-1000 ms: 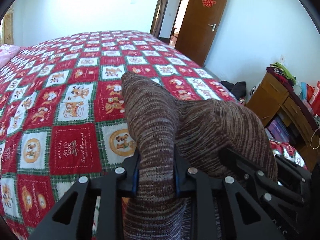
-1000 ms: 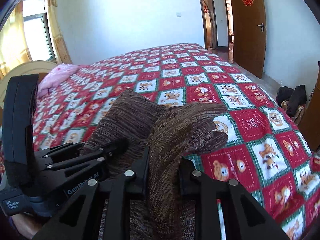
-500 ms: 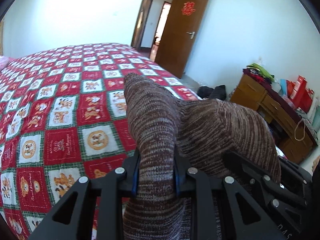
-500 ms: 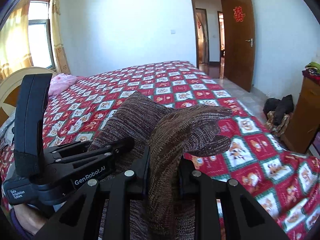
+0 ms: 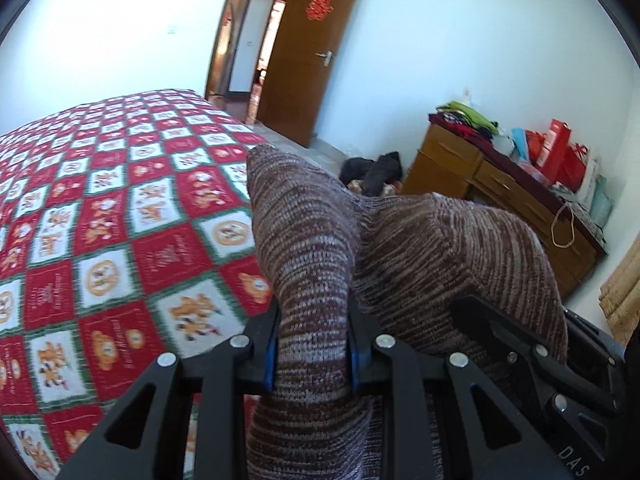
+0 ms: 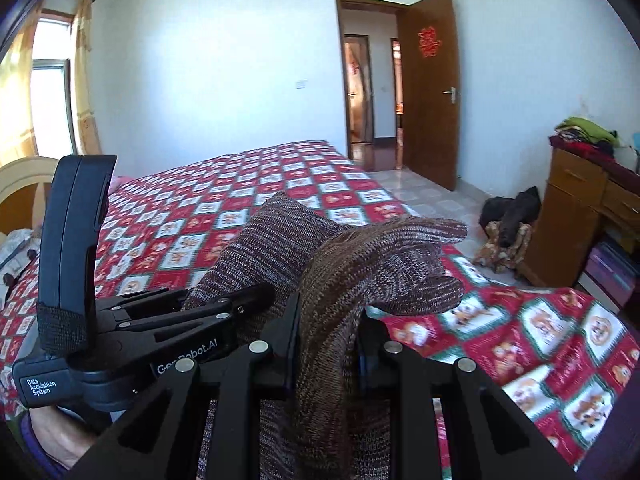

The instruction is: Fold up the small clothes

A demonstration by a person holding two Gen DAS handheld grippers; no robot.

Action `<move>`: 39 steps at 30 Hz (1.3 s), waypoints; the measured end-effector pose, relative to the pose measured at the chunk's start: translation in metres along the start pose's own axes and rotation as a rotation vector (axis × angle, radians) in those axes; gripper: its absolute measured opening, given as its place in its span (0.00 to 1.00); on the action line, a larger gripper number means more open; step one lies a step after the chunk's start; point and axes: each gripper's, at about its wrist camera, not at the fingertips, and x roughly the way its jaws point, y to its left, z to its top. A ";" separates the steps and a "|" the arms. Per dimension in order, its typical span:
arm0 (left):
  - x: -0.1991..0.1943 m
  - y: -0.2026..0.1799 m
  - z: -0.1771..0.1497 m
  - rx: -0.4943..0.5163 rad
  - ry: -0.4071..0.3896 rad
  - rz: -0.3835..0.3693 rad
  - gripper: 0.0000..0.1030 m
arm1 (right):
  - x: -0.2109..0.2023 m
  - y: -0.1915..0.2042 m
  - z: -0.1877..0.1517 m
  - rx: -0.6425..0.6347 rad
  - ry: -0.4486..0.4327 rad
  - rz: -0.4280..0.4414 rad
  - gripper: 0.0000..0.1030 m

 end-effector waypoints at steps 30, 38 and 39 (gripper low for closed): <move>0.119 -0.090 -0.023 0.128 0.167 0.052 0.27 | 0.063 -0.166 -0.076 0.249 0.175 -0.167 0.22; 0.128 -0.092 -0.024 0.143 0.202 0.109 0.42 | 0.066 -0.174 -0.082 0.280 0.186 -0.152 0.24; 0.127 -0.093 -0.025 0.151 0.201 0.119 0.44 | 0.066 -0.175 -0.082 0.288 0.188 -0.148 0.24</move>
